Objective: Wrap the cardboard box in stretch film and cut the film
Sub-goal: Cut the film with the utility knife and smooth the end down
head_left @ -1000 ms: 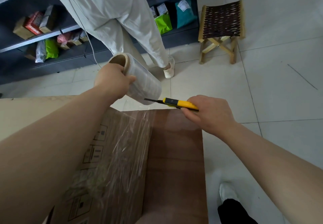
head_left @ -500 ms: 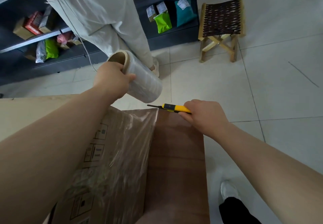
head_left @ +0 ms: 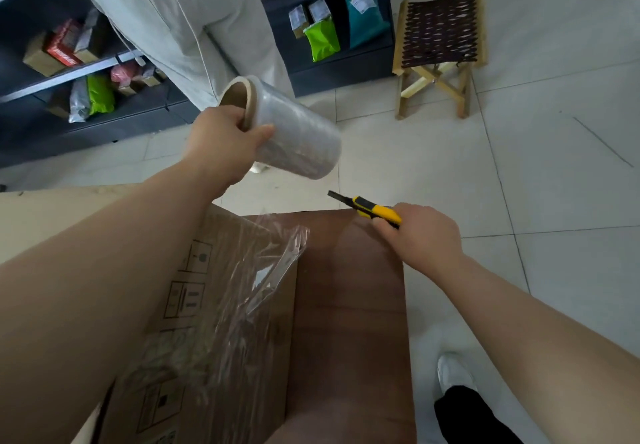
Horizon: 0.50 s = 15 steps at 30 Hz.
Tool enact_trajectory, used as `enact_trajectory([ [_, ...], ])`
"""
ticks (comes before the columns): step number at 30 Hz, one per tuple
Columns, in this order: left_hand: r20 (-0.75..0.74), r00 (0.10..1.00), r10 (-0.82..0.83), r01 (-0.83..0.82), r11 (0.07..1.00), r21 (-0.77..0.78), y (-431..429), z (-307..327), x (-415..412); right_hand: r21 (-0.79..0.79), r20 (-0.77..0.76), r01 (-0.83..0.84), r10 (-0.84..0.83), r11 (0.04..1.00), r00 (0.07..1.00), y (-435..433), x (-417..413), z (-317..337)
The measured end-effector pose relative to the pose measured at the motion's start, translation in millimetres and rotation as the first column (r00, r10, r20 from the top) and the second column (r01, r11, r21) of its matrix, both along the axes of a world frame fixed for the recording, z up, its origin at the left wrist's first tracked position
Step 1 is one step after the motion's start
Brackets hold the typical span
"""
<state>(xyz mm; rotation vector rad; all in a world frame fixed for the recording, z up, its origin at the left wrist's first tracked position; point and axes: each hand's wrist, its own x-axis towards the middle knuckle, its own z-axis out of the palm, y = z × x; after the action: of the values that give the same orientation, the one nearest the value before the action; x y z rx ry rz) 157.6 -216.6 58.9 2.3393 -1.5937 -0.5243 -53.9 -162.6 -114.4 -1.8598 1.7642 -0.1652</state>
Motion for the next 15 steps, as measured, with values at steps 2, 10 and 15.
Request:
enact_trajectory([
  [2,-0.019,0.999,-0.026,0.025,1.0,-0.004,0.1,2.2,-5.1,0.076,0.02,0.12,-0.121,0.99,0.992,0.9,-4.8,3.8],
  [10,0.098,0.987,-0.127,0.114,0.986,0.125,11.2,13.2,-23.3,0.303,0.163,0.138,-0.194,0.943,0.967,-5.8,-31.0,-1.0],
  [15,0.135,0.934,-0.331,0.277,0.909,0.313,37.0,31.9,-31.6,0.41,0.244,0.038,-0.15,0.911,0.958,-4.3,-42.3,18.8],
])
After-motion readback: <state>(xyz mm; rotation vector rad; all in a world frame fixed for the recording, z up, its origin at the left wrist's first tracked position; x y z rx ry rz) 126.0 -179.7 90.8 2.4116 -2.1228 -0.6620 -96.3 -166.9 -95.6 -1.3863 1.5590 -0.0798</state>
